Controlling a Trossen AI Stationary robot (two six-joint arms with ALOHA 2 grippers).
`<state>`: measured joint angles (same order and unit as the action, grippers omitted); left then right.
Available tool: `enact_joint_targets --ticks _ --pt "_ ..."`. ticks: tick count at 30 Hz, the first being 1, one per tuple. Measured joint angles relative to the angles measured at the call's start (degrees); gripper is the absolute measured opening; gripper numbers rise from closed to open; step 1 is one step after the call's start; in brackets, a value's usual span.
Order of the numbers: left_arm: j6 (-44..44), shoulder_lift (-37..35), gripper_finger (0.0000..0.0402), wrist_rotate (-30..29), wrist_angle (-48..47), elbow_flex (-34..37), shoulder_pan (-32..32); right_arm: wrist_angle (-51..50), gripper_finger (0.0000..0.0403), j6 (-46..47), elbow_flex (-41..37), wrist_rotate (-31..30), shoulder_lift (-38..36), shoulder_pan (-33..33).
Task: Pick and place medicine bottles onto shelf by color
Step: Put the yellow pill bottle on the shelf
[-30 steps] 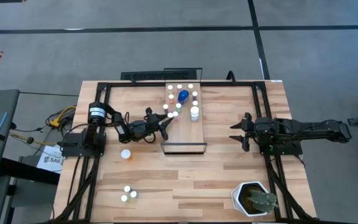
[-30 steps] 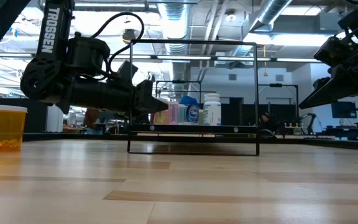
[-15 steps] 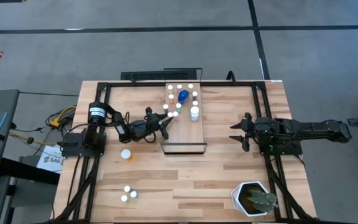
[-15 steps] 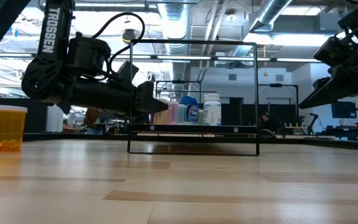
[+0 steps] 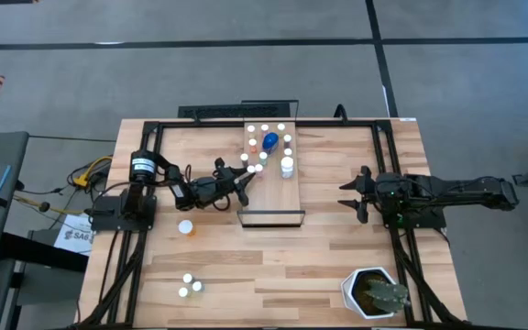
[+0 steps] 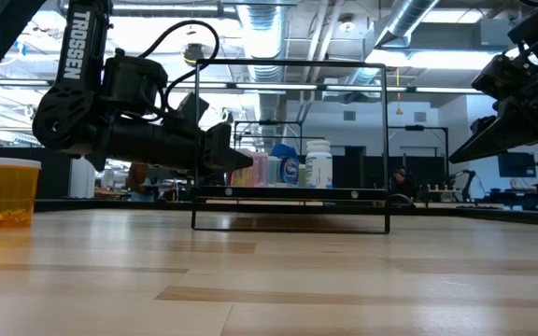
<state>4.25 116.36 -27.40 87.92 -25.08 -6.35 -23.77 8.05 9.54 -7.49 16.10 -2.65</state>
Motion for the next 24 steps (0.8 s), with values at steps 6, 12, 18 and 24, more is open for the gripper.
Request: enact_joint_targets --ticks 6,12,18,24 --pt "0.08 -0.04 0.0094 0.00 -0.55 0.00 0.00 0.00 0.0255 0.00 0.00 0.01 0.01 0.01" --pt "0.07 -0.04 0.0094 0.00 -0.87 -0.02 0.00 0.00 0.0255 0.00 0.00 0.00 0.00 0.01" --pt "0.07 -0.04 0.0094 0.00 -0.97 -0.02 0.00 -0.02 0.0255 0.00 0.00 0.01 0.02 0.00" --pt "0.10 -0.04 0.0106 -0.07 -1.11 -0.02 0.00 0.00 0.0255 0.00 0.00 -0.01 0.02 0.01"
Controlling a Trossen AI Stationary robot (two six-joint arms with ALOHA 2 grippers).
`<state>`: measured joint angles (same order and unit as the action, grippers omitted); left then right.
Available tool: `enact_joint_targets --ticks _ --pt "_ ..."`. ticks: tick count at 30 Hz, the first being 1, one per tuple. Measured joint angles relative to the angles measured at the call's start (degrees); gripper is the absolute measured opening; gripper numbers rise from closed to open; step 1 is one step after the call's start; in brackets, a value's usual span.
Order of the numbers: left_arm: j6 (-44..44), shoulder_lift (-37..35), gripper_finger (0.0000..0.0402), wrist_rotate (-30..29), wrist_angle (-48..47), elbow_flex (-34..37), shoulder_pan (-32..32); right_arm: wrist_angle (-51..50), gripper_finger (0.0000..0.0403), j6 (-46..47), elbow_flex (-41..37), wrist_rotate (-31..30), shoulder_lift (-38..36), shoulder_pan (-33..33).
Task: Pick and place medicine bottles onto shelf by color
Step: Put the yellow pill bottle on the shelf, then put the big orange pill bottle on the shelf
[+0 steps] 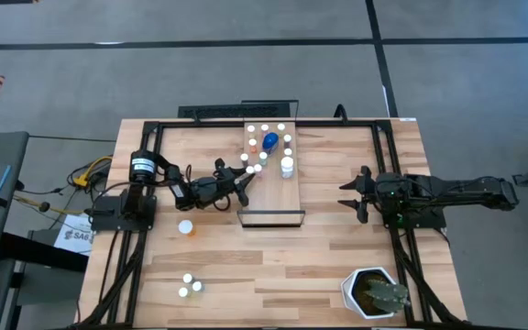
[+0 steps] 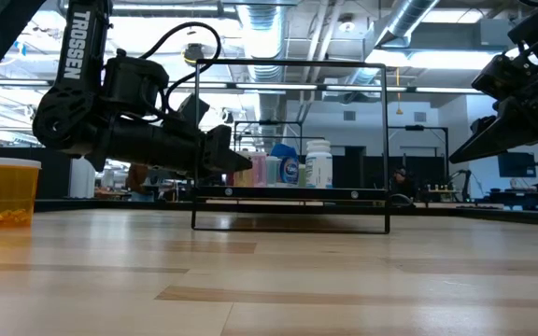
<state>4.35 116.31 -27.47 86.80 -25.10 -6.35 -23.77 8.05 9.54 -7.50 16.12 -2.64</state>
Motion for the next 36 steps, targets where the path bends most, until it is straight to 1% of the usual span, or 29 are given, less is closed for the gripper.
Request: enact_joint_targets --ticks 5,8,13,18,23,26,31,34,36 --pt "0.60 0.07 0.0146 -0.25 -0.40 0.04 -0.02 0.00 0.0255 0.00 0.00 -0.01 -0.02 -0.02" --pt "0.60 0.07 0.0161 -0.27 -0.31 0.04 0.00 0.00 0.0255 0.00 0.00 0.01 -0.01 0.00" --pt "1.75 0.07 0.0166 -0.26 0.08 0.93 0.00 -0.01 0.0255 0.00 0.00 0.00 -0.01 -0.01" --pt "4.47 0.04 0.0166 1.26 2.80 4.11 0.03 -0.01 0.0255 0.00 0.00 0.00 -0.01 -0.02" --pt "5.89 -1.77 0.0166 2.25 2.62 7.55 0.33 -0.02 0.0255 0.00 0.00 -0.01 -0.02 0.00" --pt "5.85 -4.50 0.0166 2.74 2.54 9.83 1.01 -0.01 0.0255 0.00 0.00 -0.01 -0.02 0.00" --pt "4.05 -12.41 0.0166 2.47 1.14 14.48 2.16 -0.01 0.0255 0.00 0.00 -0.01 -0.02 0.00" --pt "3.91 -18.48 0.0166 1.06 -3.35 16.56 2.58 0.00 0.0255 0.00 0.00 -0.01 -0.02 -0.01" --pt "3.88 -23.12 0.0166 0.46 -8.10 17.54 2.58 -0.02 0.0255 0.00 0.00 0.00 -0.02 0.00"
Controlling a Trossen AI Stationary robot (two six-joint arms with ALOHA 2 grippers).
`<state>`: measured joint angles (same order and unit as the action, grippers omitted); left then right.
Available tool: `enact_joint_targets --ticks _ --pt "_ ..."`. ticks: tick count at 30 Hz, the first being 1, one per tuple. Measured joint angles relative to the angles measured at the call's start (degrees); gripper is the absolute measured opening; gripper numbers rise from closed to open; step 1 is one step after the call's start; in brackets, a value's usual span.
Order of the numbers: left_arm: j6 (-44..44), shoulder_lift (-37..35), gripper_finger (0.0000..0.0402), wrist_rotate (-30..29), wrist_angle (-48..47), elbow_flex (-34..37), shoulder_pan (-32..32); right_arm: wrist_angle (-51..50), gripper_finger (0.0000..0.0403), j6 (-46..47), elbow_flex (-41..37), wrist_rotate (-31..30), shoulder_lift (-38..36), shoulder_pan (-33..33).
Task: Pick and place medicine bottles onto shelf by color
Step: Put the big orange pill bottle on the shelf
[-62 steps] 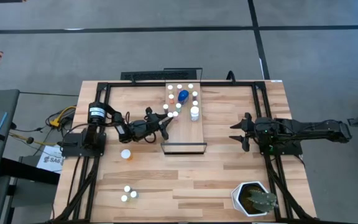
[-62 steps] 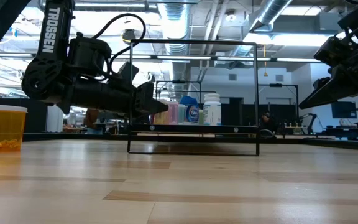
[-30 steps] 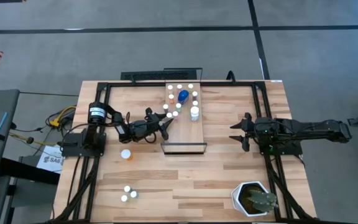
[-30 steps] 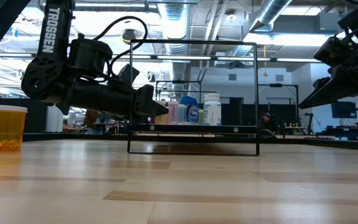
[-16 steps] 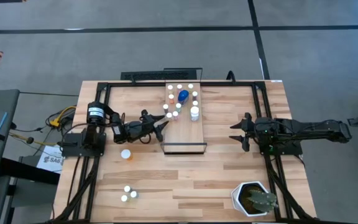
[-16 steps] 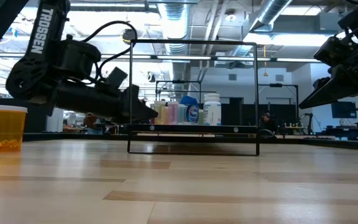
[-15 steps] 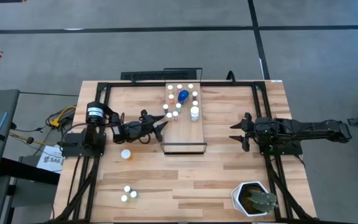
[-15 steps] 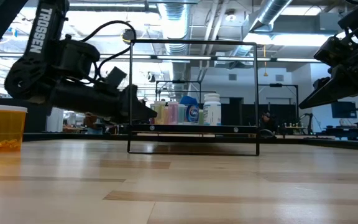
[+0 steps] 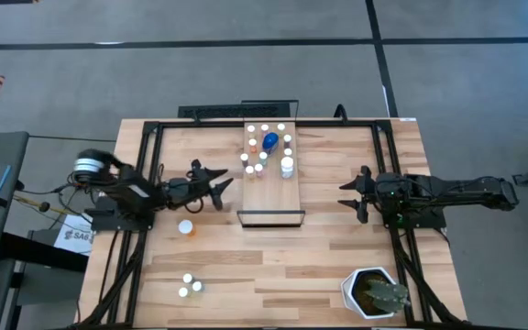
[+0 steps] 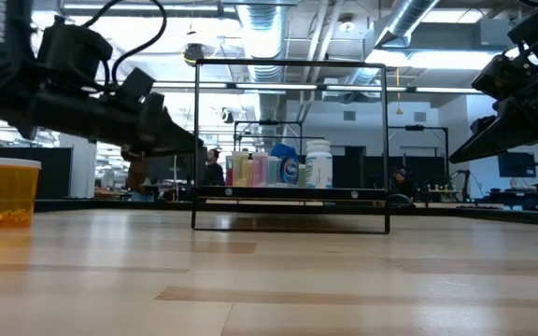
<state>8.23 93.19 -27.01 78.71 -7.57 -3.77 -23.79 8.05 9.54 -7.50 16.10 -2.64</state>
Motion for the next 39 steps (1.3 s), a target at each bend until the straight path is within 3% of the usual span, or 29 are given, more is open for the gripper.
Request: enact_joint_targets --ticks 6,12,17,20,26,33,39 --pt "0.05 -16.69 0.0166 -0.34 -21.47 -0.73 -0.93 0.02 0.0255 0.00 0.00 0.00 0.00 0.00" --pt "5.12 -33.22 0.0166 1.60 -60.25 -9.92 -2.39 0.01 0.0255 0.00 0.00 0.00 0.00 0.00" --pt "13.70 -37.68 0.0166 6.62 -93.05 -23.19 -2.33 0.02 0.0255 0.00 0.00 0.00 0.00 0.00" --pt "20.03 -37.32 0.0166 12.14 -107.01 -30.27 -1.64 0.02 0.0255 0.00 0.00 0.00 0.00 0.00" --pt "31.07 -35.75 0.0166 20.57 -118.97 -39.12 3.48 0.01 0.0255 0.00 -0.01 0.01 0.00 0.00" --pt "52.06 -31.33 0.0178 23.11 -125.62 -40.83 12.00 0.02 0.0255 0.00 0.00 0.02 0.02 0.00" --pt "65.01 -27.38 0.0230 22.94 -129.14 -40.82 19.55 0.02 0.0255 0.00 -0.02 0.00 0.00 0.00"
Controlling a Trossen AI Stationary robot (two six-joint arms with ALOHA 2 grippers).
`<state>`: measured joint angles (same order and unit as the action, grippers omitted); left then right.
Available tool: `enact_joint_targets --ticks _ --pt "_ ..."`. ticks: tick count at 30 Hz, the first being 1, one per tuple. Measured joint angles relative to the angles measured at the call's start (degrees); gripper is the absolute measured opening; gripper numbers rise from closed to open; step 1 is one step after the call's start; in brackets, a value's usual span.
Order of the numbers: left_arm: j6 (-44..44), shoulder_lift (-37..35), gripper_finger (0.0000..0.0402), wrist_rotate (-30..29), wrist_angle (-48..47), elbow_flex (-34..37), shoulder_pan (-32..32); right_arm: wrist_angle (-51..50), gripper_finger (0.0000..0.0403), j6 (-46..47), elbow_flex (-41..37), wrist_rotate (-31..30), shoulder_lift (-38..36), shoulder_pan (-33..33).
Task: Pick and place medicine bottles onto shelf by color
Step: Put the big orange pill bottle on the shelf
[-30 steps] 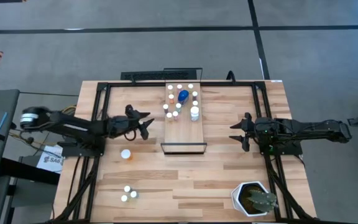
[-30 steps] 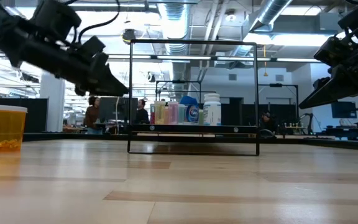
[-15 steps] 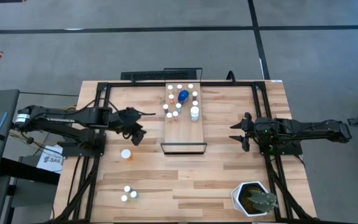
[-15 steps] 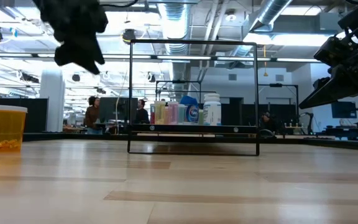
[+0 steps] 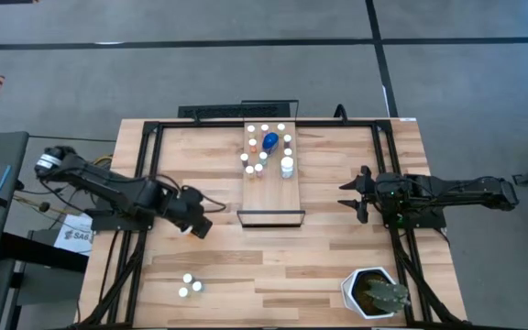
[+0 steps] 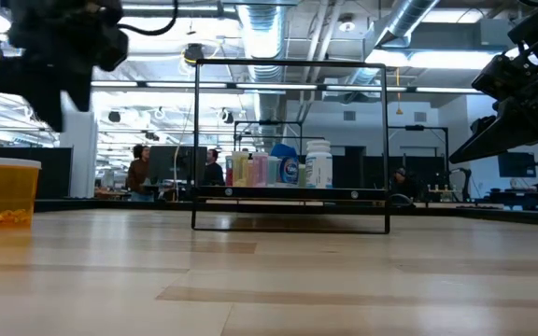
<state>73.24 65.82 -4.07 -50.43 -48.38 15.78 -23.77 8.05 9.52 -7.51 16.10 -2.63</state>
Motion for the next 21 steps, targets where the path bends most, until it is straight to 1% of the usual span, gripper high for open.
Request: enact_joint_targets --ticks 5,11,16,21 --pt "7.31 0.57 0.0269 -0.22 -3.78 0.00 3.88 0.00 0.0255 0.00 0.00 0.01 0.02 0.00" --pt "14.71 0.96 0.0283 -1.19 -10.91 0.00 5.62 0.00 0.0255 0.00 0.00 0.00 0.02 0.00" --pt "15.90 2.04 0.0284 -1.31 -12.83 0.16 5.93 0.00 0.0255 0.00 0.00 0.00 0.01 0.00" --pt "14.73 4.91 0.0284 -0.41 -10.93 1.05 5.91 -0.01 0.0255 0.00 0.00 0.00 0.00 -0.01"
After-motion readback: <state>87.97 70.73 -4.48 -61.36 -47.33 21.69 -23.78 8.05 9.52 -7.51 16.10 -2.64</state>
